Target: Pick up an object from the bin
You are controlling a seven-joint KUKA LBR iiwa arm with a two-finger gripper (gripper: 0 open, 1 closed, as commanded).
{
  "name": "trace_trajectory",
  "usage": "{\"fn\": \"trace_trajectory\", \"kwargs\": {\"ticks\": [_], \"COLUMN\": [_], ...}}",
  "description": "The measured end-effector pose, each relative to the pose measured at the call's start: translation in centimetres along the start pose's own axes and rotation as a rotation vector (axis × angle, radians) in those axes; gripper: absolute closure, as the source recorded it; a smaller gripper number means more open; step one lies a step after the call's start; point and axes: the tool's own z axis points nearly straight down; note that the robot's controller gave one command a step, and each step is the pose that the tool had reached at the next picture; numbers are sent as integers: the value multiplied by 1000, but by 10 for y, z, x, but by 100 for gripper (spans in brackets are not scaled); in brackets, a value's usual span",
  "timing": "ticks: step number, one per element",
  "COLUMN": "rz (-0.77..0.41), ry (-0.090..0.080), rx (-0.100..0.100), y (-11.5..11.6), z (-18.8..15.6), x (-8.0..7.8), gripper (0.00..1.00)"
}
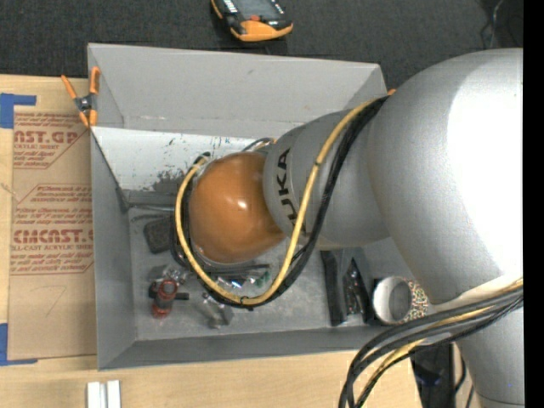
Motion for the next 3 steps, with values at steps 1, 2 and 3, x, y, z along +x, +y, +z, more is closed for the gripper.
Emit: {"fn": "trace_trajectory", "kwargs": {"ticks": [1,2,3], "rz": [-220,17,-29], "ry": [-2,-1,-2], "rx": [1,-2,-1], "y": [-2,12,11], "z": [0,0,0], "x": [0,8,13], "gripper": [0,0,0]}}
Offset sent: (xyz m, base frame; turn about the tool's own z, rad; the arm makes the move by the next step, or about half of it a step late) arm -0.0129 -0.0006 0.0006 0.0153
